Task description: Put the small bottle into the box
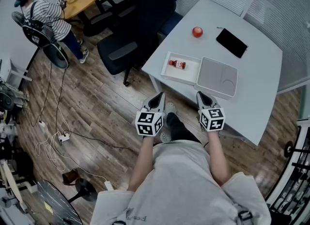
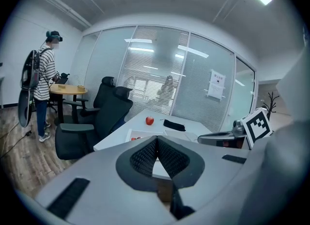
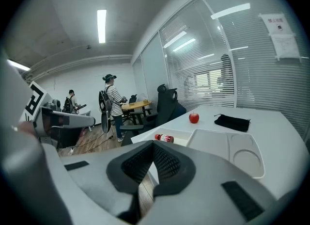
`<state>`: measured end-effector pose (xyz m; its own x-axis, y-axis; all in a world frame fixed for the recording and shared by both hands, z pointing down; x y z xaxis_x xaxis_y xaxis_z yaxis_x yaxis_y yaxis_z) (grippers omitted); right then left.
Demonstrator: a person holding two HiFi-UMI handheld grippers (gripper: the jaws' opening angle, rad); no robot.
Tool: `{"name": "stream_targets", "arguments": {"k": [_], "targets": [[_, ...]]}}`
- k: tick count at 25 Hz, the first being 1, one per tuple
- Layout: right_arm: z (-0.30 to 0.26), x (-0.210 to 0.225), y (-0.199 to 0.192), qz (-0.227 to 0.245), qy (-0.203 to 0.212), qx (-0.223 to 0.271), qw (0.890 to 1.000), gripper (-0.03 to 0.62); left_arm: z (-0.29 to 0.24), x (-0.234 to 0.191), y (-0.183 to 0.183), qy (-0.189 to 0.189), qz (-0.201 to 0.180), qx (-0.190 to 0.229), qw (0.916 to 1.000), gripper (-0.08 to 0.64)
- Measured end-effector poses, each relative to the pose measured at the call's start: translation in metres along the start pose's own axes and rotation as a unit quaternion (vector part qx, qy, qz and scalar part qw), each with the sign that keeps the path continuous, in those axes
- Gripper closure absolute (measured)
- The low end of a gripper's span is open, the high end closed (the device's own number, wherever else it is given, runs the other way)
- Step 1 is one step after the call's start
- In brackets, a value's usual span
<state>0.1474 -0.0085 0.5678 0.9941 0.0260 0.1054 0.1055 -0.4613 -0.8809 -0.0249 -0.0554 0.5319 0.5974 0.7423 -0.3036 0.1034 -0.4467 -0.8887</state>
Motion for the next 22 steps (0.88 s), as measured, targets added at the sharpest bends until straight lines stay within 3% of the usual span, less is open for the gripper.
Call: {"name": "stream_targets", "arguments": {"k": [22], "targets": [[0.0,-0.014,-0.014,-0.004,0.012,-0.012,1.0,0.575,0.019,0.002,-0.011,-0.002,0.002,-0.001,1.0,0.534]]}}
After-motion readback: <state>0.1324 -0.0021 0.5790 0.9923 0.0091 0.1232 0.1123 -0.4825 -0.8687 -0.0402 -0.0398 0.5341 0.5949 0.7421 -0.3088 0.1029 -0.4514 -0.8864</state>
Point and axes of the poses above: the fingertips, and each gripper's own axes: z backward along the fingers, x to its right, y out of its top, the point moved 1 cm from there along z, backward along the fingers, and after that the axes turned 7 degrees about -y, right-handed, at the moved point
